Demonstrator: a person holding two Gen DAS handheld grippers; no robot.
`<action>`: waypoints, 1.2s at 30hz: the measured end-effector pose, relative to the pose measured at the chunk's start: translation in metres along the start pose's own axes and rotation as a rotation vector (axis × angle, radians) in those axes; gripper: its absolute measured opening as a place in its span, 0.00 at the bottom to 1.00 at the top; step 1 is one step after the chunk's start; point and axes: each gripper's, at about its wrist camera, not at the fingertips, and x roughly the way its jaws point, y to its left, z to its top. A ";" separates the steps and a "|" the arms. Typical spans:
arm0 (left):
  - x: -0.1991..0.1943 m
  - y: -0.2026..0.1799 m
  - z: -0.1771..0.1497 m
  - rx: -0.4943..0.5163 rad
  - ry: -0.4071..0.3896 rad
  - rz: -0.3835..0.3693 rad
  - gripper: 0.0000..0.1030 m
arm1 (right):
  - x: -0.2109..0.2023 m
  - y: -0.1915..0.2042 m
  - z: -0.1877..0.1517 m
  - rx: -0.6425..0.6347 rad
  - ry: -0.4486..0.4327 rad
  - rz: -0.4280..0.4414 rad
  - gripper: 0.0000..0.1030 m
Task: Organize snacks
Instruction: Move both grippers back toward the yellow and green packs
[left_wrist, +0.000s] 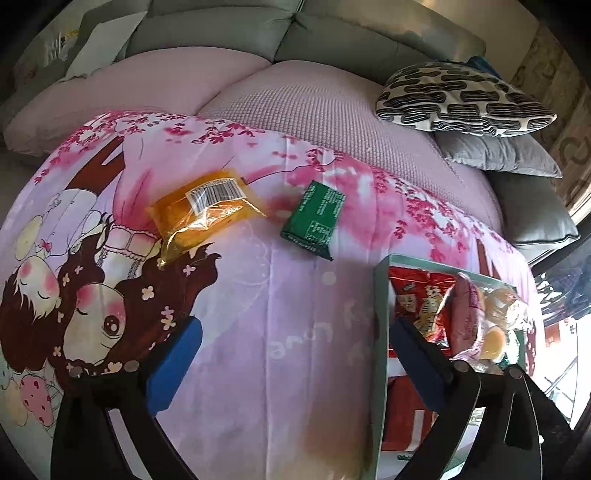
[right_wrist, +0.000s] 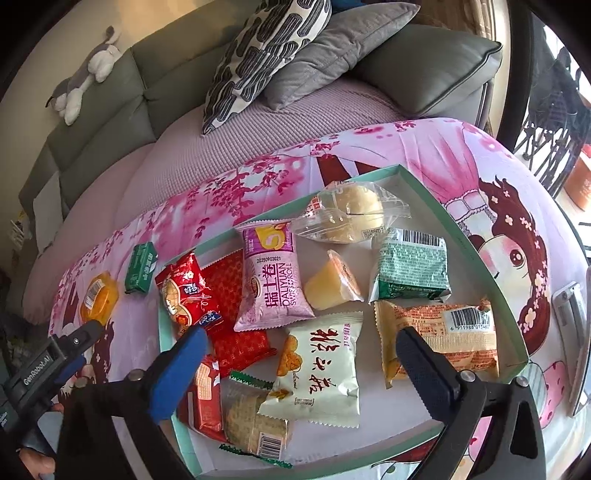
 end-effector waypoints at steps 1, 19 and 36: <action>0.001 0.001 0.000 -0.004 0.000 0.001 0.99 | 0.000 0.000 0.000 -0.001 0.001 0.000 1.00; -0.014 0.033 0.013 0.001 -0.063 0.133 1.00 | 0.003 0.018 -0.005 -0.055 0.006 0.013 1.00; -0.052 0.162 0.030 -0.209 -0.165 0.395 1.00 | 0.008 0.097 -0.034 -0.267 0.011 0.115 1.00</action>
